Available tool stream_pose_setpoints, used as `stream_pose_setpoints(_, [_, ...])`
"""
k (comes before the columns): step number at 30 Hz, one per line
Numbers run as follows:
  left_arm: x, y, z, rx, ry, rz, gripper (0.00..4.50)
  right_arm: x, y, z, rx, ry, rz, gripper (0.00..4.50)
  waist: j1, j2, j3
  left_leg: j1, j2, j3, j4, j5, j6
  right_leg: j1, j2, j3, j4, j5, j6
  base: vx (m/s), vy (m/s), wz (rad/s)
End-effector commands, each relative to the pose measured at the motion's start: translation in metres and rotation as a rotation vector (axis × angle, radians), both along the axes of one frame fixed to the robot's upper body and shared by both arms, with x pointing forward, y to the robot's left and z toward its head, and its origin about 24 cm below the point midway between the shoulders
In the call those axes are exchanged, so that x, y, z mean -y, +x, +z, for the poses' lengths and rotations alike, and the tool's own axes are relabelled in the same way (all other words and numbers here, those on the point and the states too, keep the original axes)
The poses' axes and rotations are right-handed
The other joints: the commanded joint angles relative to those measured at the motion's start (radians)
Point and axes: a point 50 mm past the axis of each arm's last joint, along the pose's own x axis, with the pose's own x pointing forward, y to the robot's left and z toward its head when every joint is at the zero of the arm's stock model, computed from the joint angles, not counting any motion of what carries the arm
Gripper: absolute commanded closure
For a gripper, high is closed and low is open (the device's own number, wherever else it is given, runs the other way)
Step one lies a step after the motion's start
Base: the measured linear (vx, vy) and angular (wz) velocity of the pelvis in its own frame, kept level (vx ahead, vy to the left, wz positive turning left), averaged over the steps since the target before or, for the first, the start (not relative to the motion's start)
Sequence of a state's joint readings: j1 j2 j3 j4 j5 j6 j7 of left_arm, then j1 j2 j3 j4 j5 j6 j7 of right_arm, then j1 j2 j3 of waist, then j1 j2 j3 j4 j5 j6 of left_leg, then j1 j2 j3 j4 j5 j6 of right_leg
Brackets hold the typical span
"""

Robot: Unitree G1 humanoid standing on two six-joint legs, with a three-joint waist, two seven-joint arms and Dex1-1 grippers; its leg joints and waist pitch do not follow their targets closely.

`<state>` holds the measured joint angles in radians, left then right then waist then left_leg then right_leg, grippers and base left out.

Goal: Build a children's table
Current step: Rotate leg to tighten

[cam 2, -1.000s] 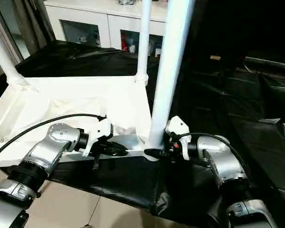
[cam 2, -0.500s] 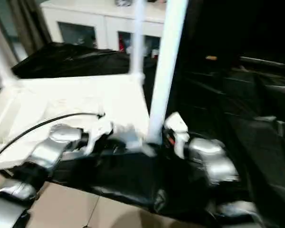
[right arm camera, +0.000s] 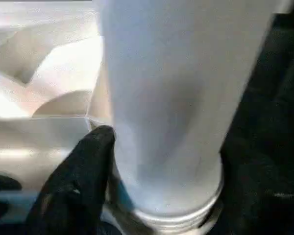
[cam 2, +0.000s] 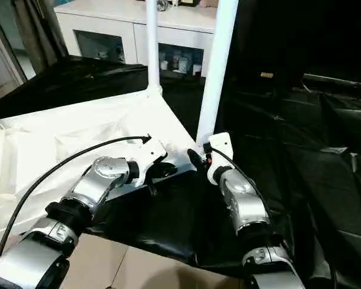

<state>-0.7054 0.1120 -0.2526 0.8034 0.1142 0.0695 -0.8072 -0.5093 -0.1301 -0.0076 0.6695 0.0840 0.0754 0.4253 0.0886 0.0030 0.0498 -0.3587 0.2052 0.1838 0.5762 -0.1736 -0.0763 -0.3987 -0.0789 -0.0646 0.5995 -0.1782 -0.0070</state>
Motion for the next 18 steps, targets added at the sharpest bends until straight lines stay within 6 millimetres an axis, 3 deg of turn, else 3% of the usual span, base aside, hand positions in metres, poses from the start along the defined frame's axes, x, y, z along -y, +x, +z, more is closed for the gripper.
stream_pose_setpoints(1, [0.009, -0.004, 0.000, 0.004, -0.021, -0.062, 4.50, -0.029, -0.005, 0.009, 0.023, 0.052, 0.226, 0.94, -0.003, -0.016, -0.058, 0.007, 0.019, -0.009, -0.068, -0.275, 0.036, 0.038, -0.063, 0.039, -0.096, -0.400, -0.134, 0.000, 0.000, 0.00])
stream_pose_setpoints(3, [0.005, -0.005, 0.000, -0.005, -0.018, -0.078, 4.50, -0.024, -0.007, 0.011, 0.016, 0.054, 0.276, 0.68, -0.001, -0.017, -0.058, 0.004, 0.018, -0.008, -0.067, -0.259, 0.044, 0.041, -0.063, 0.039, -0.094, -0.377, -0.140, 0.000, 0.000, 0.00])
stream_pose_setpoints(7, [-0.005, -0.009, 0.001, -0.029, -0.031, -0.143, 4.50, -0.011, -0.016, 0.013, 0.006, -0.004, 0.448, 0.59, 0.001, -0.016, -0.061, 0.001, 0.021, -0.008, -0.065, -0.224, 0.050, 0.046, -0.062, 0.039, -0.085, -0.312, -0.163, 0.000, 0.000, 0.00])
stream_pose_setpoints(13, [-0.029, -0.019, 0.003, -0.090, -0.049, -0.278, 4.50, 0.023, -0.027, 0.024, -0.035, -0.043, 0.639, 0.59, 0.006, -0.010, -0.070, -0.004, 0.027, -0.003, -0.053, -0.137, 0.096, 0.050, -0.058, 0.038, -0.057, -0.108, -0.237, 0.000, 0.000, 0.00])
stream_pose_setpoints(18, [-0.042, -0.024, 0.006, -0.121, -0.077, -0.317, 4.50, 0.036, -0.032, 0.029, -0.069, -0.042, 0.707, 0.59, 0.007, -0.010, -0.068, 0.000, 0.030, 0.000, -0.053, -0.156, 0.103, 0.049, -0.058, 0.038, -0.054, -0.087, -0.264, 0.000, 0.000, 0.00])
